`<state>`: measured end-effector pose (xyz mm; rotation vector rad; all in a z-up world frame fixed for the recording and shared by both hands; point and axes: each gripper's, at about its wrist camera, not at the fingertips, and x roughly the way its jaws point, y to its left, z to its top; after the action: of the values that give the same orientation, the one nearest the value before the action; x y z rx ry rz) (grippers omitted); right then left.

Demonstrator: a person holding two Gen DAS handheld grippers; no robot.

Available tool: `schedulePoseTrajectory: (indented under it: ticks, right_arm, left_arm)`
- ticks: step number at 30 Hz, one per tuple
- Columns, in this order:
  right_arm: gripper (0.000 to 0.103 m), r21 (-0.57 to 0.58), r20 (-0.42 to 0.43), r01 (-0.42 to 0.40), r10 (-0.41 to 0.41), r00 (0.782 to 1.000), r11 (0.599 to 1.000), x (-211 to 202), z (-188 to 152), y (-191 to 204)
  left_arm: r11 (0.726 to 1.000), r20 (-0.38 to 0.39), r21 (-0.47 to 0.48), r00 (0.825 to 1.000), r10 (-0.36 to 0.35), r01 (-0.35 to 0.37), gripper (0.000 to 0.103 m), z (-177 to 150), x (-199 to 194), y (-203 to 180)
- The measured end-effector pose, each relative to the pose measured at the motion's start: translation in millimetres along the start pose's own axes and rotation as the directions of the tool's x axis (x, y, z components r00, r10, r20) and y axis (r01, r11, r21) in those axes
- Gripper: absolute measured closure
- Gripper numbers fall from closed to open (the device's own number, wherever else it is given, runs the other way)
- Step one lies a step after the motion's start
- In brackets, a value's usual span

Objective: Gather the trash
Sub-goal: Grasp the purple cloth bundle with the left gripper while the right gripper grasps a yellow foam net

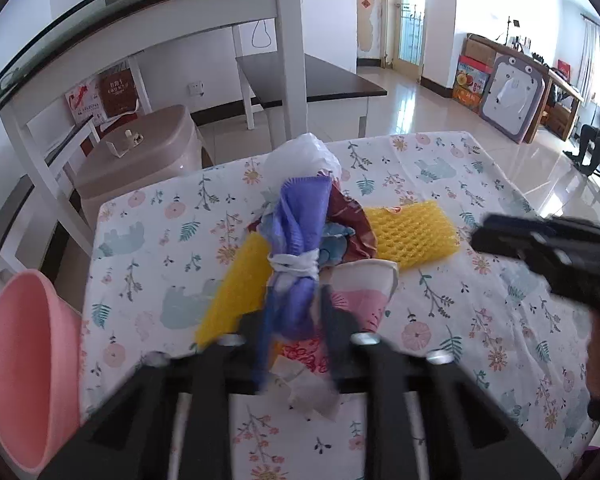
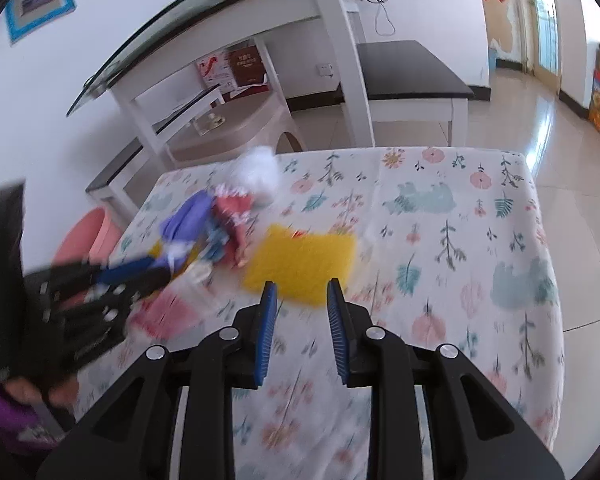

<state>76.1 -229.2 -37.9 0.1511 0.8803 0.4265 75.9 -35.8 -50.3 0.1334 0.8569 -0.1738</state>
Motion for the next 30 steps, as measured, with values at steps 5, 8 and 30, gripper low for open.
schedulePoseTrajectory:
  ticks: [5,8,30]
  right_arm:
    - [0.06,0.027,-0.028,0.002,-0.001,1.0,1.0,22.1,19.7,-13.3]
    - [0.059,0.029,-0.036,0.006,-0.005,0.999,1.0,34.4,31.7,-15.6]
    - [0.093,-0.008,-0.128,-0.028,0.027,0.991,1.0,12.3,-40.5,31.5]
  left_arm:
    - [0.999,0.031,-0.005,0.998,-0.046,0.046,0.093,-3.5,-11.7,0.3]
    - [0.997,0.037,-0.021,0.996,-0.077,0.077,0.094,-8.0,-18.4,2.3]
    - [0.983,0.08,-0.111,0.987,-0.139,0.147,0.094,-42.9,-59.3,11.1]
